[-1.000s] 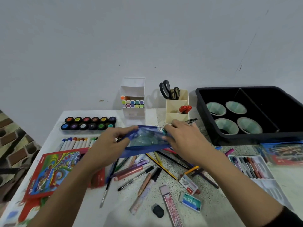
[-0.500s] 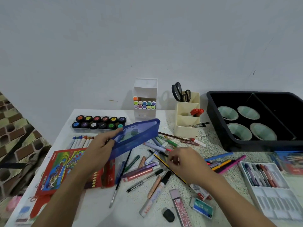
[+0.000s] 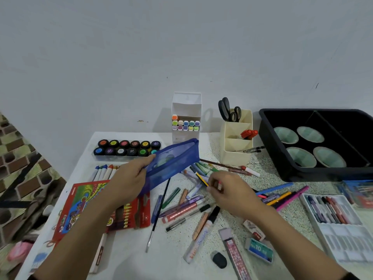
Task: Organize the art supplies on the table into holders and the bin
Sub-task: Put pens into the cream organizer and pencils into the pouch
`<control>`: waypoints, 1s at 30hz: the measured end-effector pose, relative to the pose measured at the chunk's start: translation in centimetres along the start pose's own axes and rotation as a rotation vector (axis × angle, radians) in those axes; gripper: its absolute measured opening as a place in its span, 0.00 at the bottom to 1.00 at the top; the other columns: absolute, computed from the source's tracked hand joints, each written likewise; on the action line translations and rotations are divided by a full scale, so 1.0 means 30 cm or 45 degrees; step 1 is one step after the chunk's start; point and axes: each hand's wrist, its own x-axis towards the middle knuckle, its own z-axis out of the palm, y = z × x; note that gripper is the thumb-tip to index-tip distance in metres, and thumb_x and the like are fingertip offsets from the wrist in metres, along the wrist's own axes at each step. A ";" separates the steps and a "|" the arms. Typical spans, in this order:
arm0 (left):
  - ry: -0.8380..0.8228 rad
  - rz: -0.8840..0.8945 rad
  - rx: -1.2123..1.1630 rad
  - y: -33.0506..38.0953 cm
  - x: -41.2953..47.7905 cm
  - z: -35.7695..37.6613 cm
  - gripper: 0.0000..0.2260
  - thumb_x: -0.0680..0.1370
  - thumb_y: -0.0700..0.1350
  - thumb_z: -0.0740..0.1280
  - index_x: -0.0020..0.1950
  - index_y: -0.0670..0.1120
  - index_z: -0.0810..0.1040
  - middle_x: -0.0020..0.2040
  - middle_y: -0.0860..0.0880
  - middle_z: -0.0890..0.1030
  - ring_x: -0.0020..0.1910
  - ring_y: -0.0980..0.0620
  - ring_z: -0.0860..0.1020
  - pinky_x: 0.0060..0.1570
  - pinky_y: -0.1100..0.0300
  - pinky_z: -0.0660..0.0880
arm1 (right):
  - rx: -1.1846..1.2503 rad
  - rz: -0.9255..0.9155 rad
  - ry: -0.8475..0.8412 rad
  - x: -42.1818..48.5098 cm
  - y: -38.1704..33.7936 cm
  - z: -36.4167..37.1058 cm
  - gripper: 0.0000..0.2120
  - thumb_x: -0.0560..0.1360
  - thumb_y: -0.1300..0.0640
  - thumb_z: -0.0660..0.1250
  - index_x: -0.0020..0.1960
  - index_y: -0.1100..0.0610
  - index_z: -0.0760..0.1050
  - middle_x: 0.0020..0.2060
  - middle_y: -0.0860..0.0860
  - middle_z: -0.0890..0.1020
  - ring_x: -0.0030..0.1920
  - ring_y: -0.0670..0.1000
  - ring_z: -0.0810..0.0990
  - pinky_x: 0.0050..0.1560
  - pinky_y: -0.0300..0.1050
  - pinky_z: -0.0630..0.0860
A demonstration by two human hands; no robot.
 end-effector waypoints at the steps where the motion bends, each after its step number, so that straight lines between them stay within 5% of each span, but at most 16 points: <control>1: -0.002 -0.001 0.014 0.000 0.001 -0.002 0.21 0.85 0.38 0.51 0.78 0.49 0.66 0.76 0.49 0.68 0.73 0.49 0.67 0.67 0.62 0.63 | 0.146 -0.023 -0.017 0.006 -0.008 -0.024 0.06 0.80 0.53 0.67 0.44 0.48 0.73 0.41 0.42 0.77 0.39 0.44 0.75 0.38 0.41 0.72; 8: -0.019 0.026 0.066 0.003 0.010 -0.010 0.21 0.84 0.41 0.54 0.76 0.55 0.68 0.72 0.50 0.73 0.62 0.50 0.74 0.55 0.58 0.70 | 1.017 -0.179 0.179 0.092 -0.152 -0.135 0.03 0.85 0.59 0.58 0.54 0.56 0.70 0.46 0.57 0.83 0.38 0.61 0.79 0.41 0.53 0.77; 13: -0.052 -0.041 -0.060 0.011 0.023 -0.005 0.22 0.84 0.40 0.59 0.76 0.55 0.69 0.68 0.48 0.74 0.36 0.56 0.78 0.30 0.69 0.76 | 1.242 -0.318 0.311 0.205 -0.220 -0.148 0.04 0.85 0.61 0.56 0.58 0.55 0.68 0.48 0.57 0.84 0.40 0.57 0.83 0.42 0.46 0.79; 16: -0.037 -0.065 -0.239 0.007 0.034 0.004 0.20 0.84 0.41 0.59 0.74 0.56 0.71 0.67 0.47 0.74 0.42 0.54 0.80 0.41 0.53 0.84 | 1.261 -0.333 0.284 0.247 -0.228 -0.147 0.05 0.85 0.62 0.57 0.59 0.55 0.68 0.50 0.62 0.83 0.41 0.58 0.83 0.41 0.43 0.79; 18: -0.064 -0.095 -0.307 0.007 0.035 0.014 0.19 0.85 0.42 0.58 0.74 0.56 0.71 0.60 0.46 0.75 0.49 0.43 0.79 0.45 0.47 0.83 | 1.258 -0.322 0.223 0.261 -0.222 -0.124 0.06 0.85 0.62 0.57 0.60 0.55 0.68 0.50 0.63 0.82 0.42 0.59 0.83 0.43 0.44 0.79; 22: -0.083 -0.067 -0.367 0.014 0.031 0.033 0.20 0.84 0.40 0.60 0.74 0.56 0.70 0.67 0.53 0.70 0.53 0.52 0.77 0.48 0.48 0.83 | 0.868 -0.345 0.130 0.262 -0.196 -0.058 0.09 0.85 0.59 0.58 0.64 0.54 0.69 0.48 0.55 0.82 0.44 0.53 0.84 0.49 0.52 0.82; 25: -0.089 -0.081 -0.462 0.021 0.032 0.033 0.20 0.83 0.39 0.61 0.71 0.57 0.72 0.64 0.54 0.73 0.53 0.52 0.79 0.43 0.57 0.83 | 0.350 -0.432 0.191 0.242 -0.189 -0.033 0.11 0.84 0.54 0.60 0.66 0.51 0.73 0.50 0.48 0.82 0.47 0.44 0.81 0.50 0.45 0.79; 27: -0.085 -0.067 -0.482 0.031 0.027 0.026 0.18 0.83 0.39 0.60 0.68 0.57 0.73 0.61 0.54 0.76 0.49 0.55 0.80 0.37 0.66 0.79 | 0.124 -0.548 0.285 0.226 -0.183 -0.018 0.12 0.84 0.53 0.60 0.65 0.51 0.75 0.53 0.48 0.83 0.51 0.47 0.80 0.52 0.47 0.77; 30: -0.058 -0.015 -0.480 0.019 0.020 0.009 0.18 0.84 0.39 0.60 0.67 0.59 0.75 0.63 0.57 0.75 0.52 0.57 0.79 0.39 0.66 0.79 | -0.073 -0.597 0.302 0.199 -0.167 0.016 0.11 0.84 0.52 0.59 0.63 0.49 0.76 0.48 0.47 0.83 0.47 0.50 0.78 0.49 0.54 0.75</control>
